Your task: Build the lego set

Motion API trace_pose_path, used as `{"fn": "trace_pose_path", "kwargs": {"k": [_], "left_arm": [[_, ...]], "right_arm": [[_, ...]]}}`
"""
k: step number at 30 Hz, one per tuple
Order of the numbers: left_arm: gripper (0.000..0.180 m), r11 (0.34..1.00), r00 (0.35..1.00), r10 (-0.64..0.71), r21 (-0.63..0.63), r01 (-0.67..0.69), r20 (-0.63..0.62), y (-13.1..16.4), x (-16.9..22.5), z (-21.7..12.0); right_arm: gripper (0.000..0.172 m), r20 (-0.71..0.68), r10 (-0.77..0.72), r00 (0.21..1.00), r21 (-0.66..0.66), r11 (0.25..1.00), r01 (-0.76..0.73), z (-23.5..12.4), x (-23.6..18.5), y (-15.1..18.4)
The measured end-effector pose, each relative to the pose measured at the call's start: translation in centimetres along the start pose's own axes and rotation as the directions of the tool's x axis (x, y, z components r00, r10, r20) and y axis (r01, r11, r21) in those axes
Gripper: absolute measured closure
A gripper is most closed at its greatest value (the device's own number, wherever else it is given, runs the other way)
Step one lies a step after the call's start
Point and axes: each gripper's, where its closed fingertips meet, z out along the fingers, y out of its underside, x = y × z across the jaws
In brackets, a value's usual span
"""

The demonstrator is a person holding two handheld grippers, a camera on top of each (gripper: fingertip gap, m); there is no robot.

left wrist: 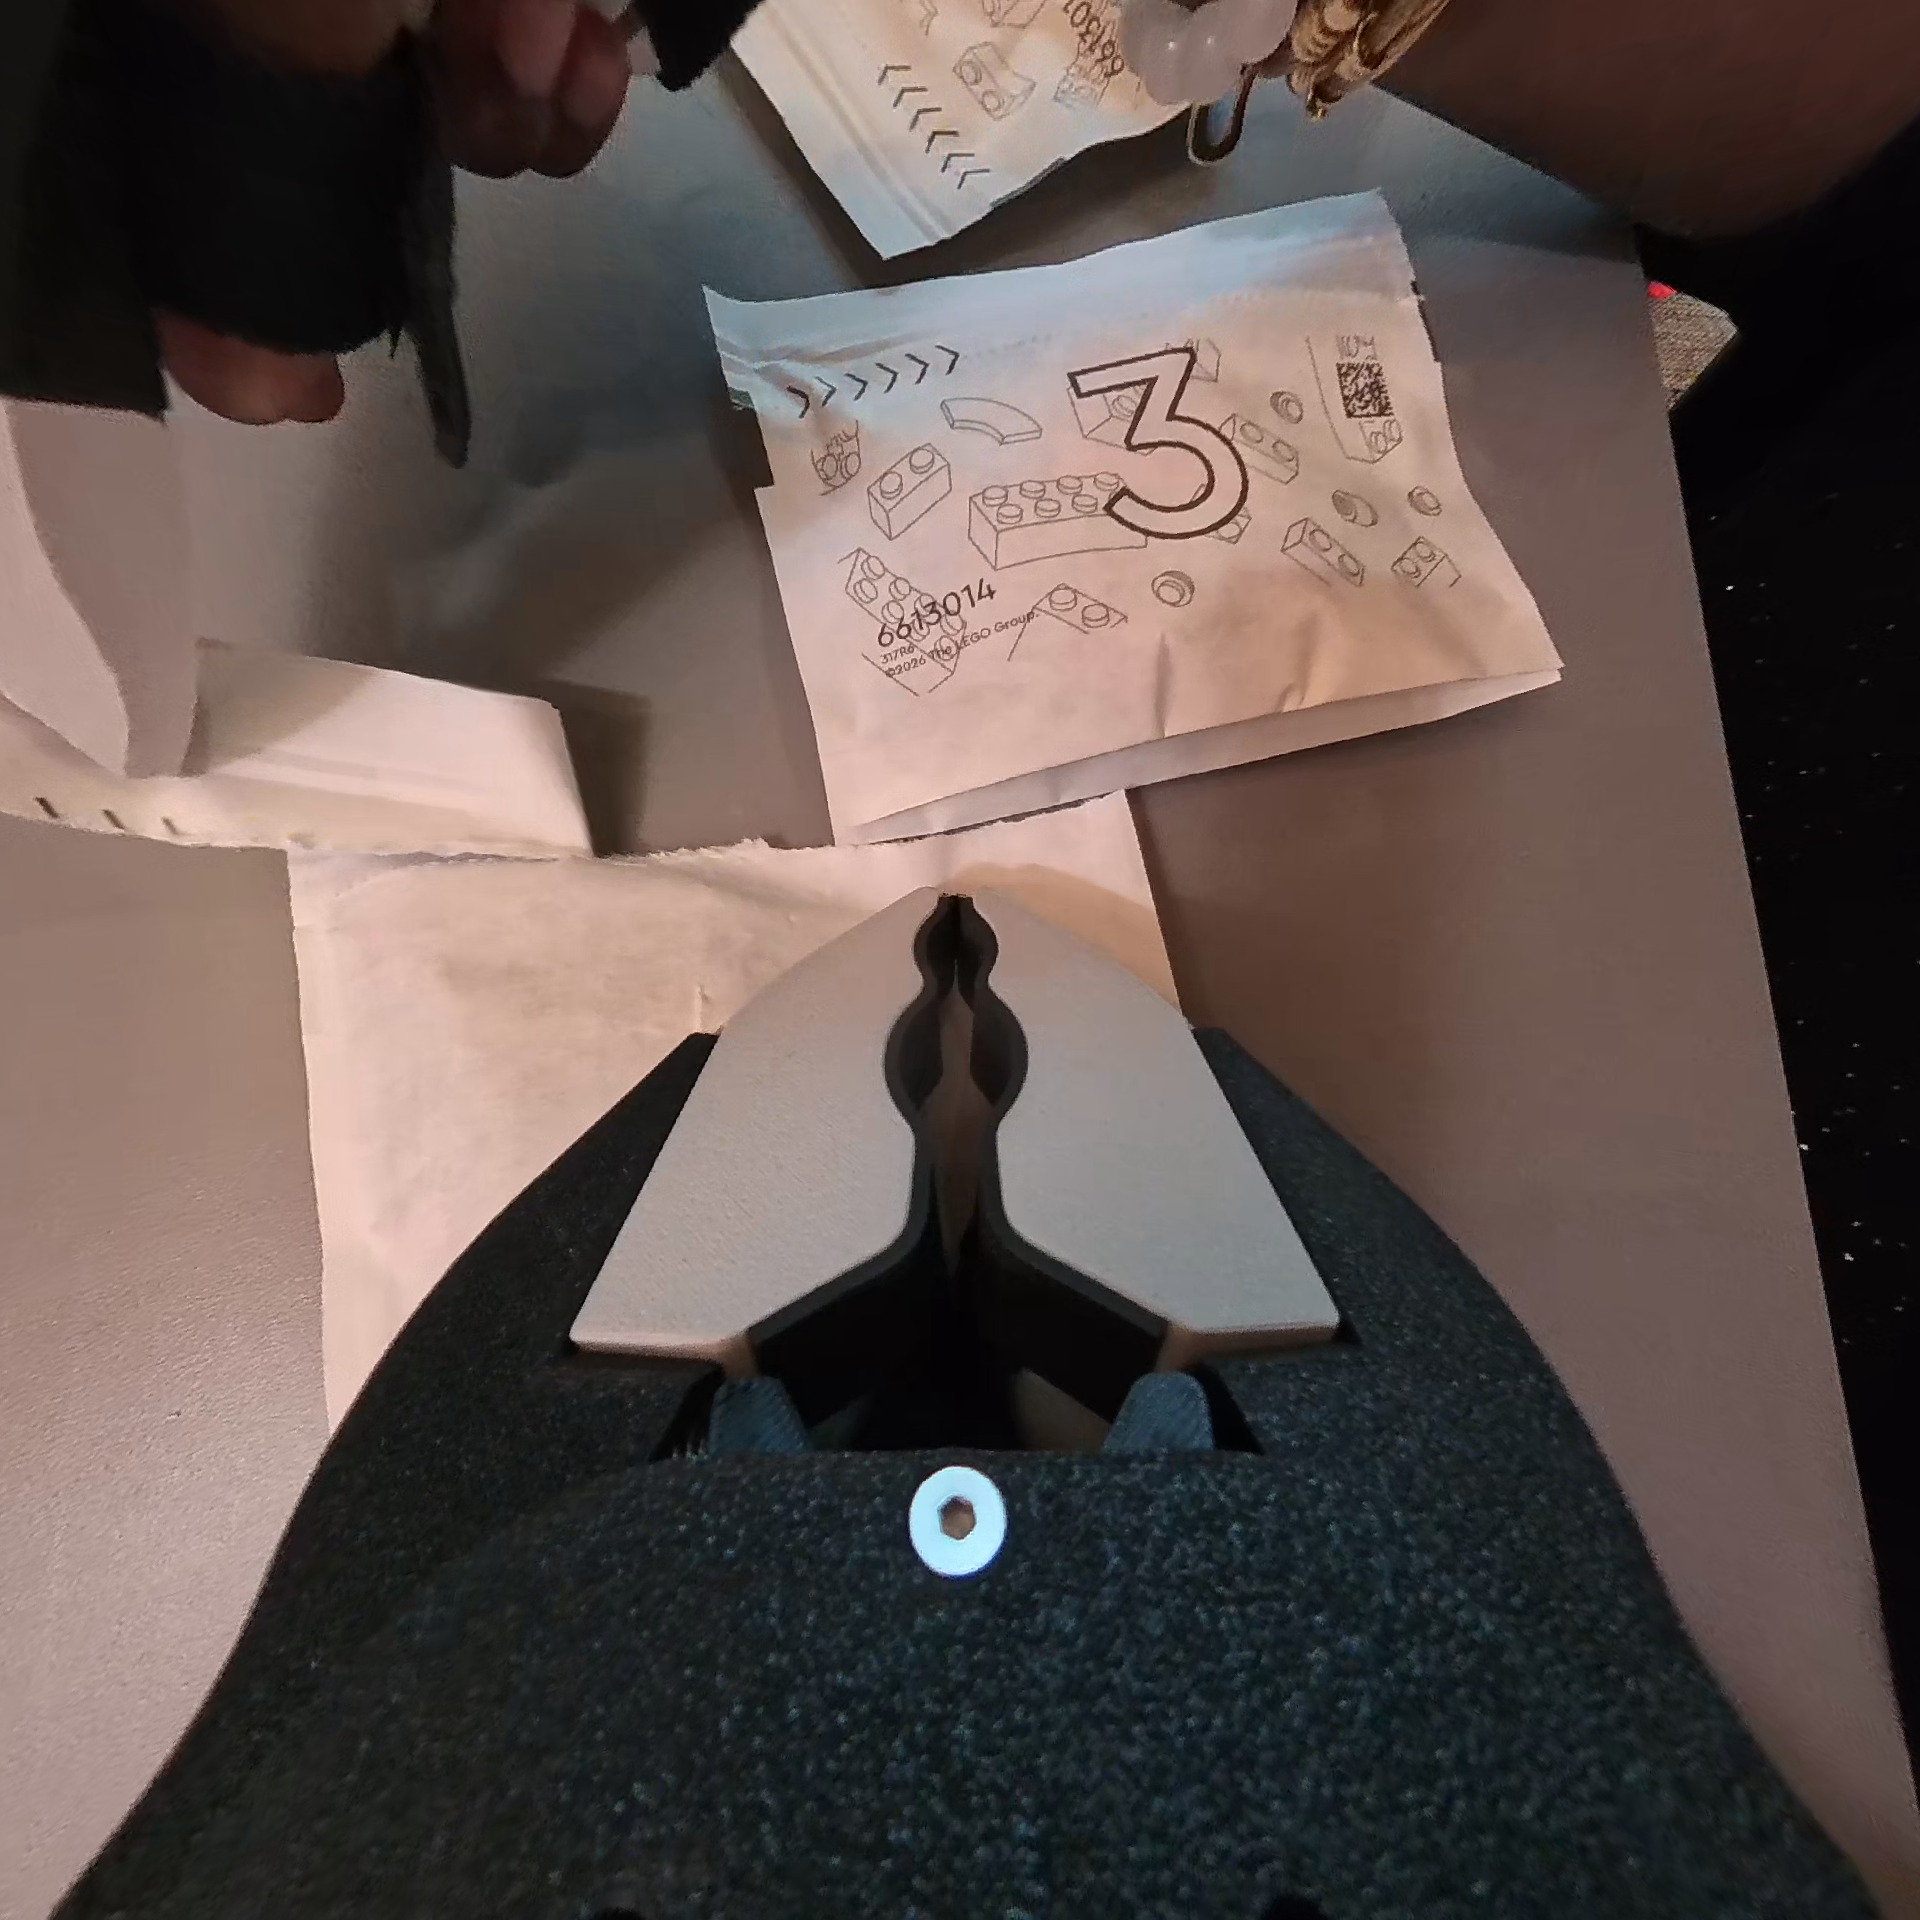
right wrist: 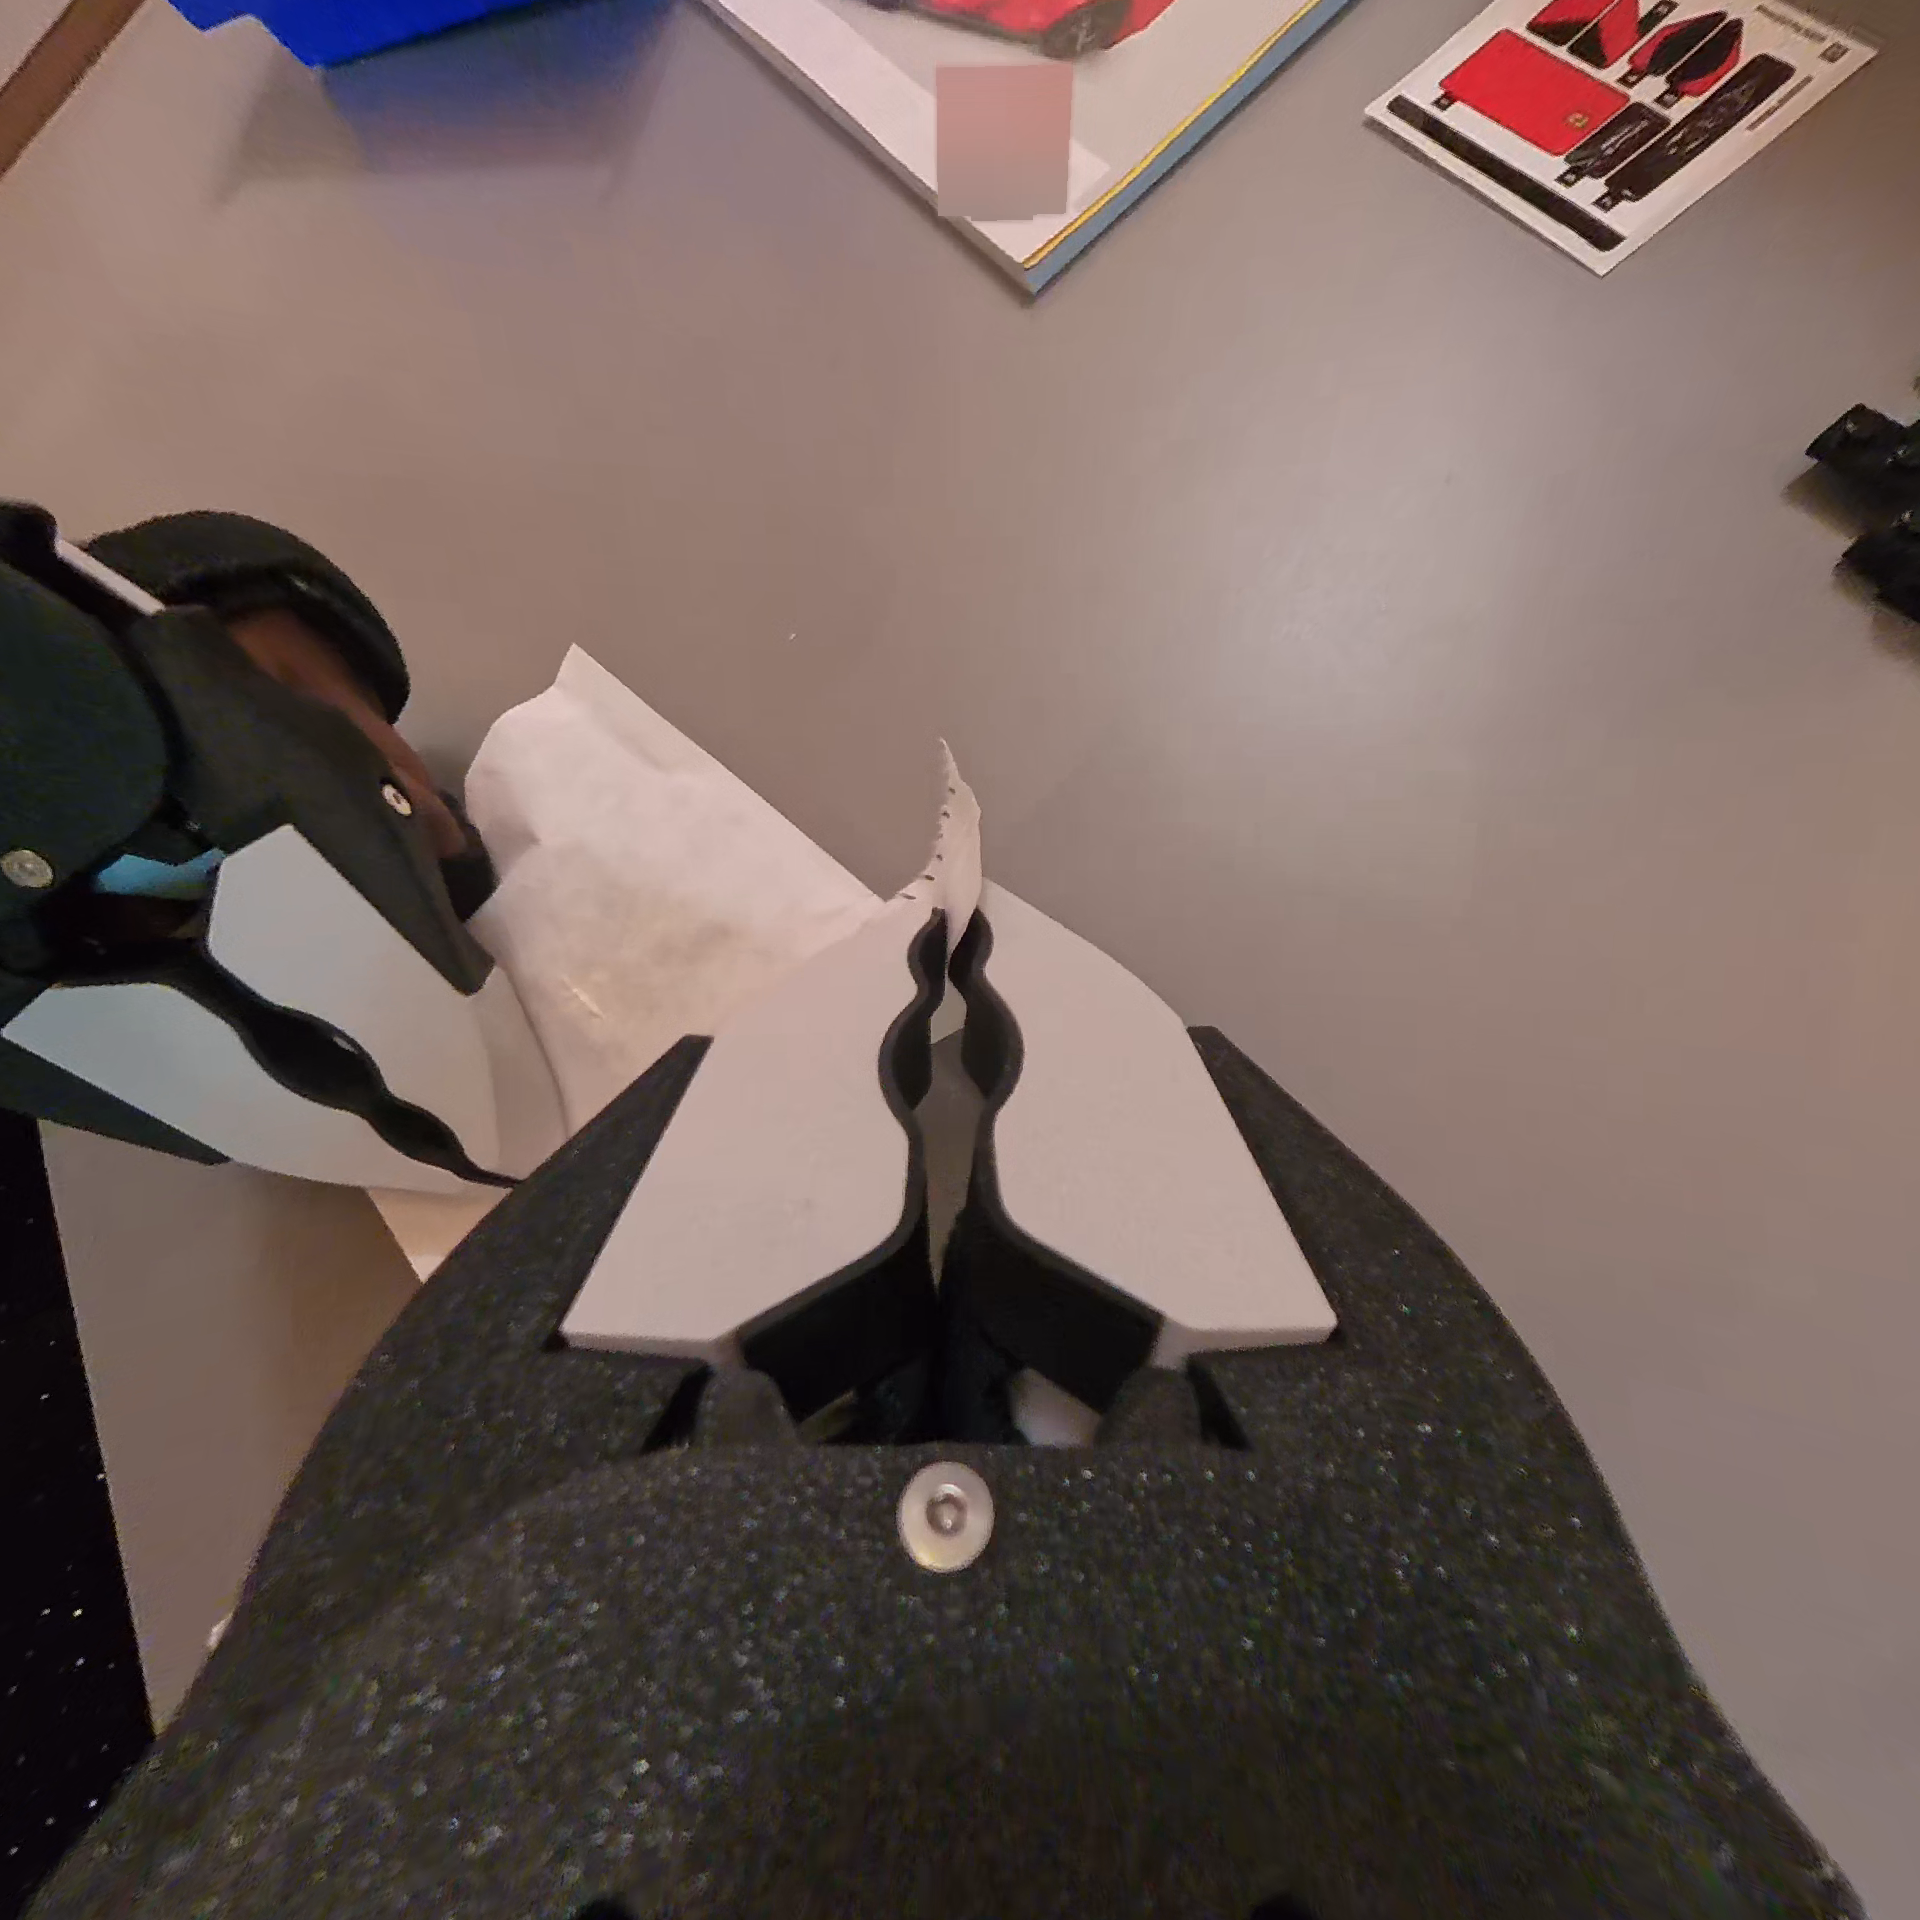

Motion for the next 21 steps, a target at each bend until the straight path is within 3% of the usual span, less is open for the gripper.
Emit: {"fn": "trace_pose_path", "kwargs": {"k": [21], "left_arm": [[0.18,1.0,0.999,-0.004,0.019,0.004,0.036,0.0,-0.6,-0.1]], "right_arm": [[0.172,-0.026,0.088,0.996,0.044,0.995,-0.087,1.1,1.5,-1.4]]}}
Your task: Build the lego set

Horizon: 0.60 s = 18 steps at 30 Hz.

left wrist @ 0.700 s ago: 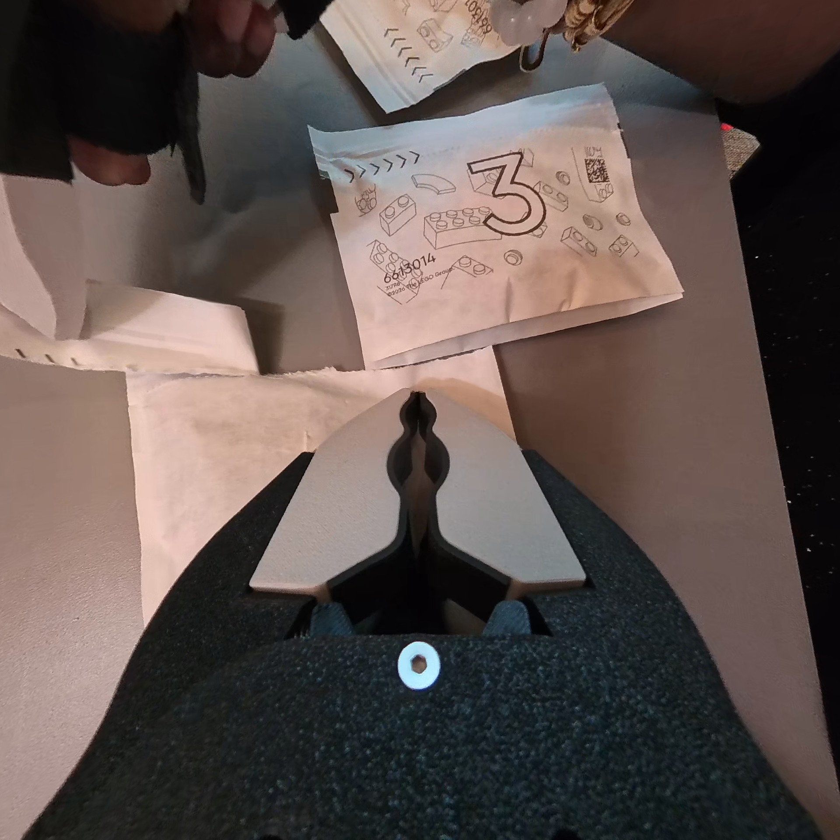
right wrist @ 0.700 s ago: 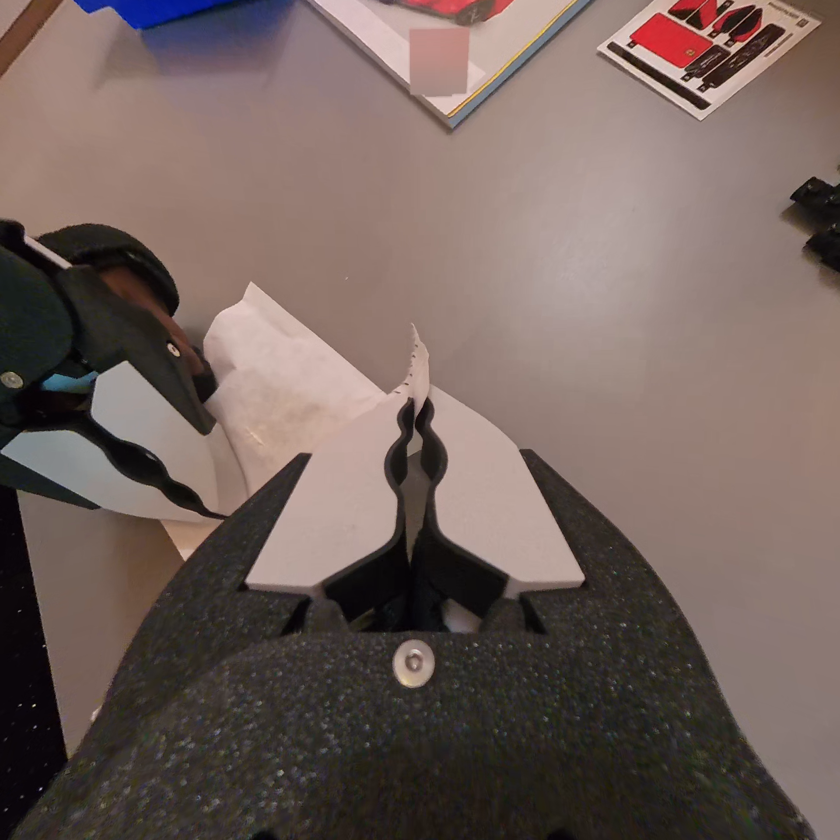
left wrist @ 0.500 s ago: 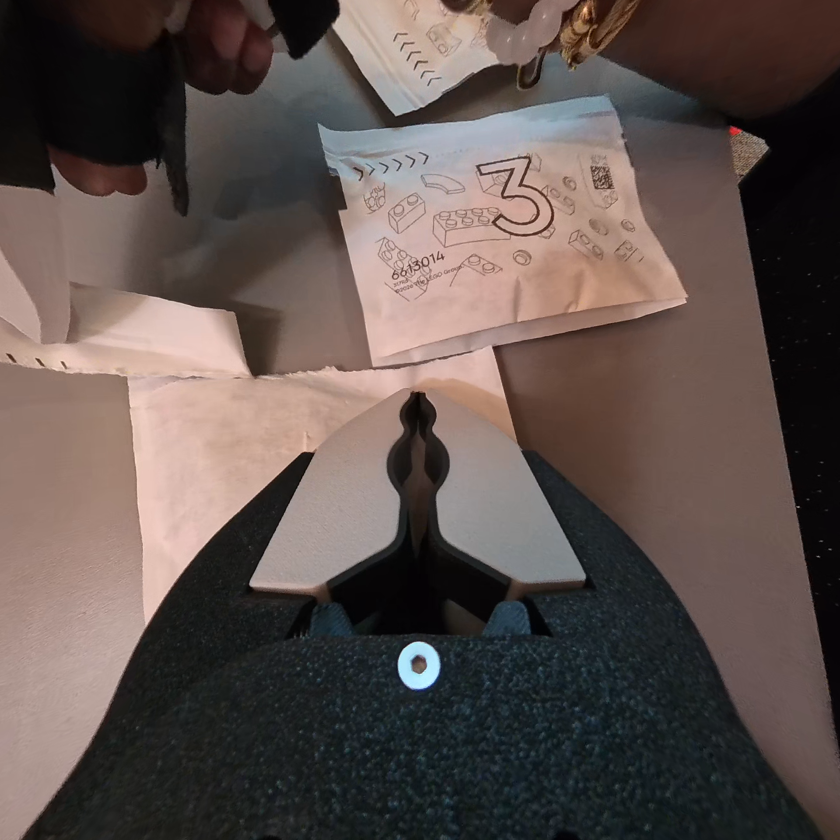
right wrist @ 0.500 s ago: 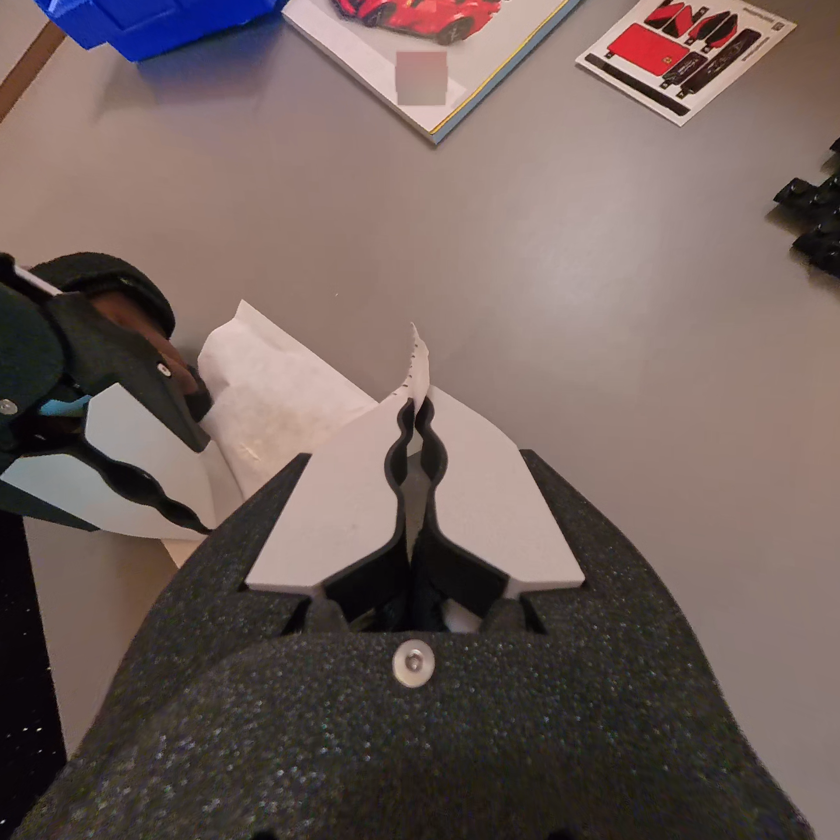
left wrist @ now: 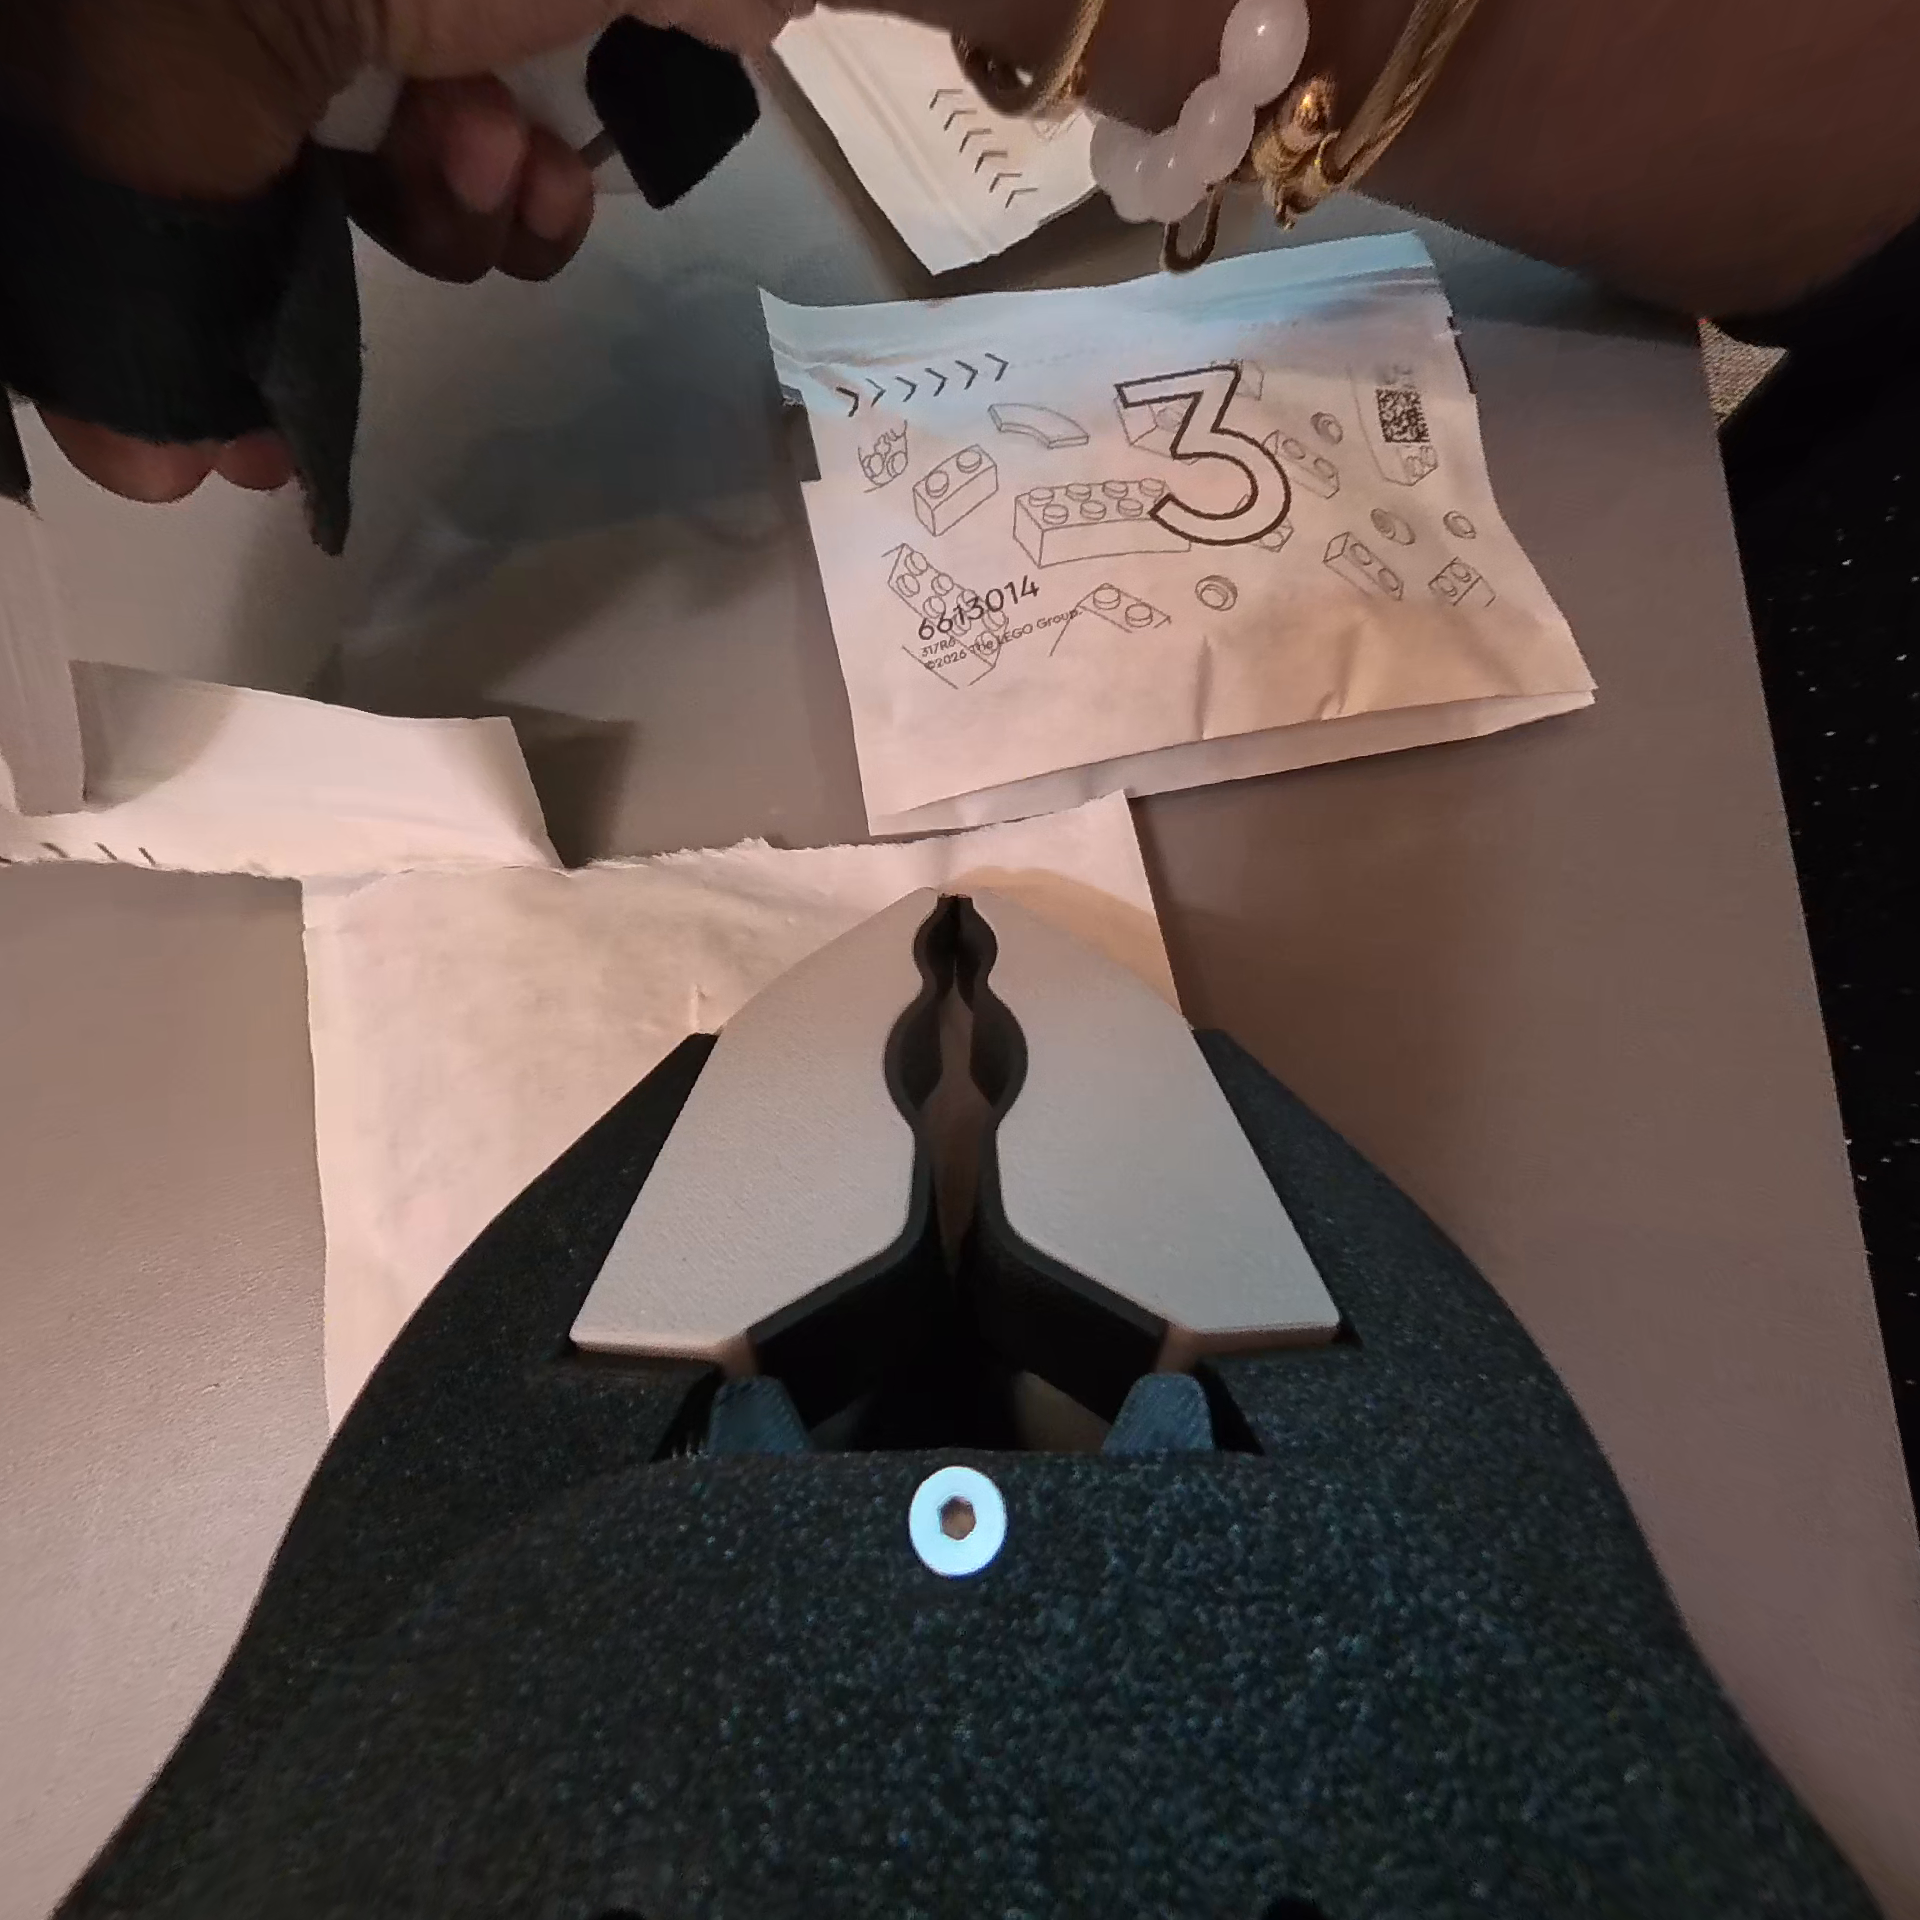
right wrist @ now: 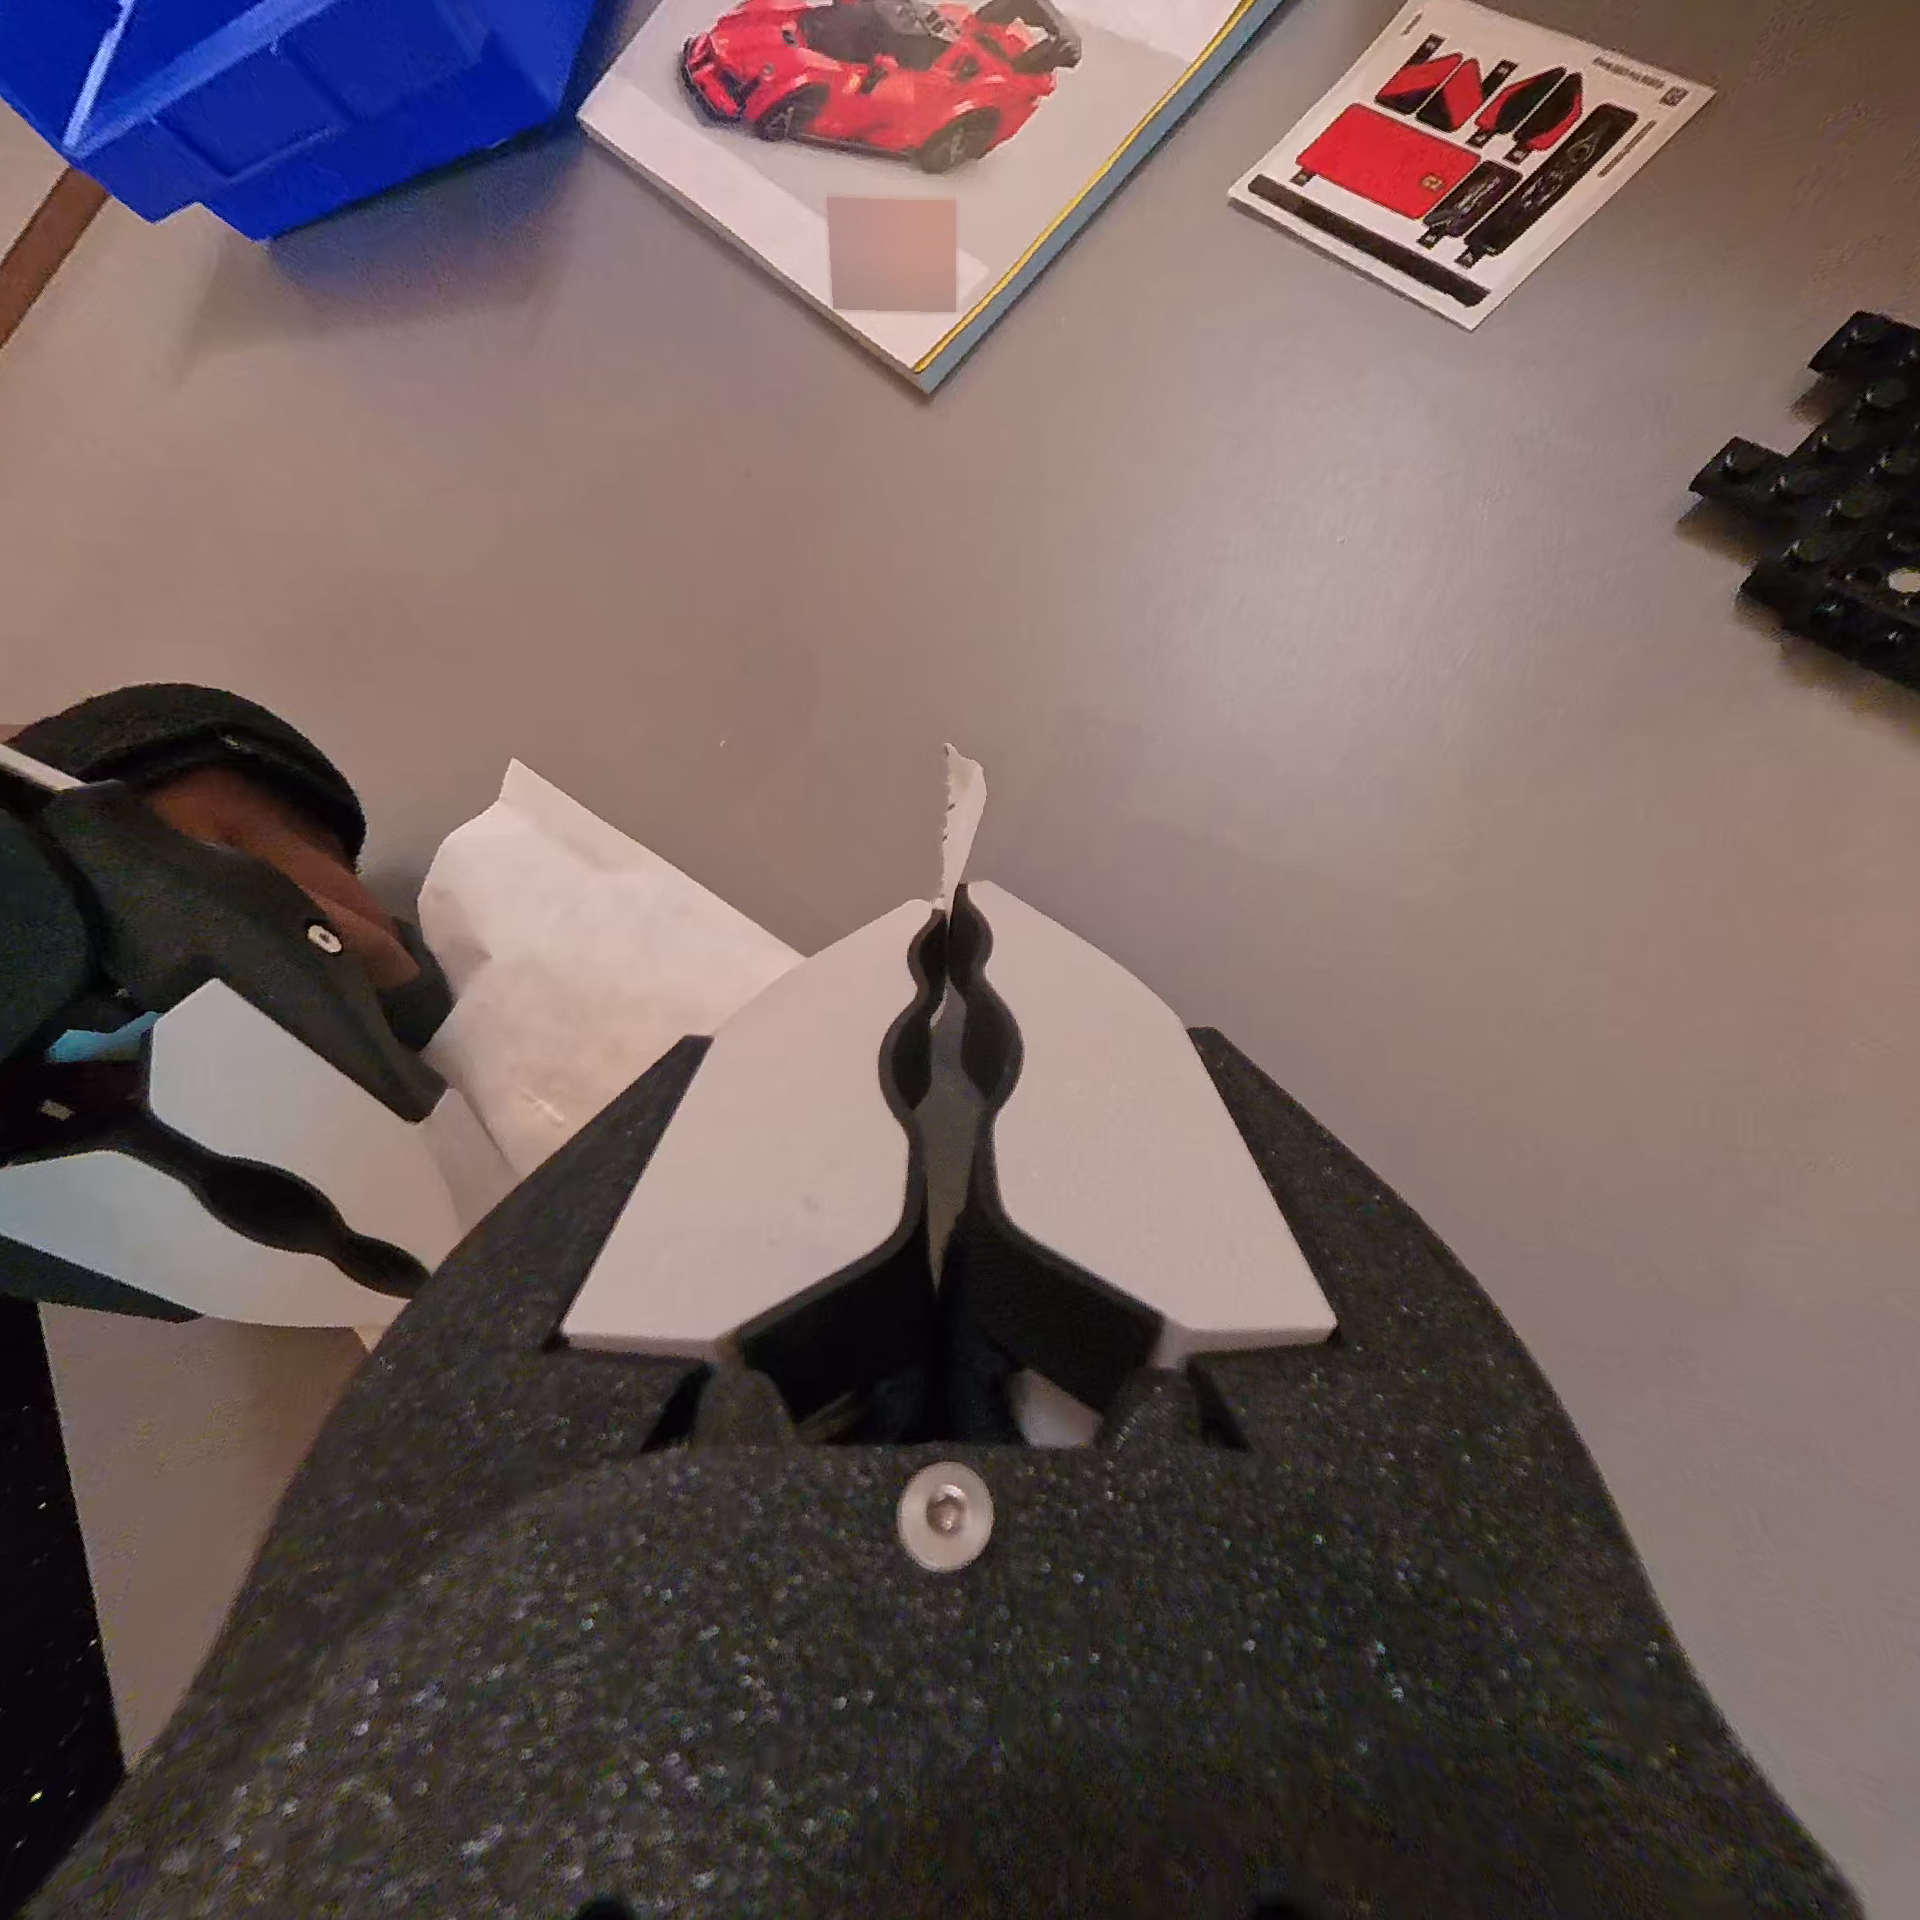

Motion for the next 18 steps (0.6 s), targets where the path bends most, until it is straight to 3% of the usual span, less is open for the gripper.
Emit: {"fn": "trace_pose_path", "kwargs": {"k": [18], "left_arm": [[0.18,1.0,1.0,-0.005,0.016,0.005,0.025,-0.1,-0.6,0.0]], "right_arm": [[0.172,-0.048,-0.006,0.999,-0.032,0.999,0.004,1.6,1.3,-1.0]]}}
